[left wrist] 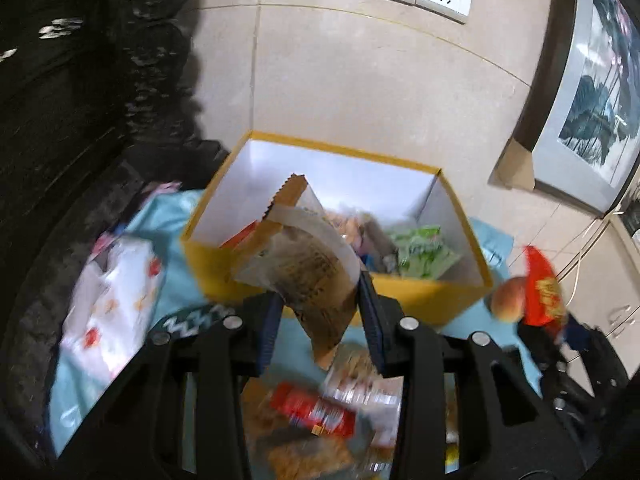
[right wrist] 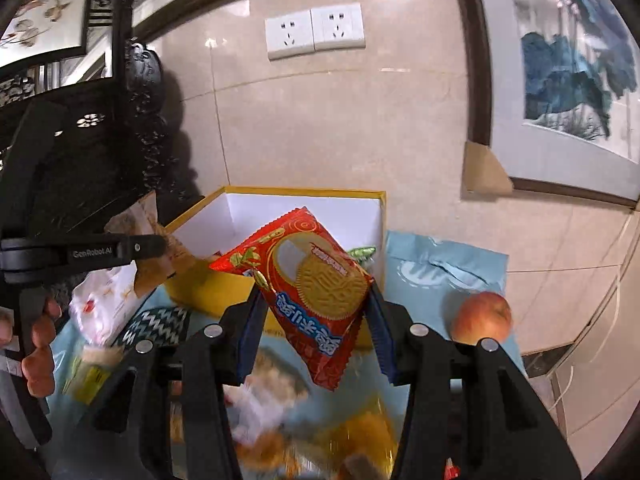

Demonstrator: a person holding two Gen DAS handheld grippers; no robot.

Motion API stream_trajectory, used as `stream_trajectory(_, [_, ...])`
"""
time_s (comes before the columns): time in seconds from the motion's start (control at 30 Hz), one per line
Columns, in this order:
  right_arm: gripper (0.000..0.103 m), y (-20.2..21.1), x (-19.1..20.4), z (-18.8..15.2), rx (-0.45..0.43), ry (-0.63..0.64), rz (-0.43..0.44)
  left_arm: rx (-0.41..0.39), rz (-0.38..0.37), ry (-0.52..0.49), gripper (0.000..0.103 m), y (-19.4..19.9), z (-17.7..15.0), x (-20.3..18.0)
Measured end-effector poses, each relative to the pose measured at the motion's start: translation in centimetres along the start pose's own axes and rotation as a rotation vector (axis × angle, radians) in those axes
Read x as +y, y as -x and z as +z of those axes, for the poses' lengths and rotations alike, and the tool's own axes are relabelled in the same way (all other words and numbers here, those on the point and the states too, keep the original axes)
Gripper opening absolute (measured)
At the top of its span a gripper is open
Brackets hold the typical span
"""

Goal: Organize snacks
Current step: 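Carry both snacks into the yellow box and open both tools to release, then move both tools back over the snack pile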

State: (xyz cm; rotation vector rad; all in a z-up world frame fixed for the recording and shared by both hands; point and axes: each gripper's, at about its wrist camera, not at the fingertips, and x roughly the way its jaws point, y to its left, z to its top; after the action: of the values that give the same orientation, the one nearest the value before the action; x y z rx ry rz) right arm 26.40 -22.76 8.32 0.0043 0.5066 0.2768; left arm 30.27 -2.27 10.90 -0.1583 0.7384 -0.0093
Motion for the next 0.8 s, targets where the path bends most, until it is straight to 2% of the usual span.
stream_trajectory(0.13, [0.05,-4.5,0.1,1.1,0.021,0.033,-0.026,-0.028,-0.037,0.012,0.037,-2.9,2.0,0.1])
stream_trajectory(0.2, [0.054,-6.9,0.3,1.2,0.049,0.05,-0.011,-0.032,-0.047,0.008,0.045,-4.6,2.9,-0.2])
stream_trajectory(0.23, [0.06,-7.6,0.7,1.2,0.055,0.081,-0.013,-0.047,-0.036,0.015,0.074,-5.0,3.1,-0.2])
stream_trajectory(0.27, [0.061,-8.1,1.4,1.0,0.055,0.13,-0.043,-0.077,0.007,0.037,0.099,-5.2,3.2,0.0])
stream_trajectory(0.3, [0.061,-8.3,2.0,0.8,0.049,0.18,-0.087,-0.12,0.031,0.054,0.1,-5.0,3.1,0.1])
stream_trajectory(0.37, [0.062,-7.9,2.2,0.5,0.042,0.198,-0.081,-0.135,0.01,0.05,0.1,-4.7,2.8,0.1])
stream_trajectory(0.47, [0.062,-5.6,0.9,0.6,0.048,0.102,-0.012,-0.099,-0.001,0.041,0.1,-4.0,2.2,0.0])
stream_trajectory(0.5, [0.069,-4.8,0.6,0.7,0.046,0.072,0.003,-0.095,0.005,0.035,0.1,-3.5,2.0,0.0])
stream_trajectory(0.6, [0.073,-1.6,-0.4,0.5,0.03,-0.006,0.051,-0.088,0.009,0.019,0.1,-1.2,1.1,-0.3])
stream_trajectory(0.8, [0.074,4.5,-0.7,-1.9,0.07,-0.104,0.116,-0.093,0.007,-0.047,0.1,4.7,-2.4,-1.3])
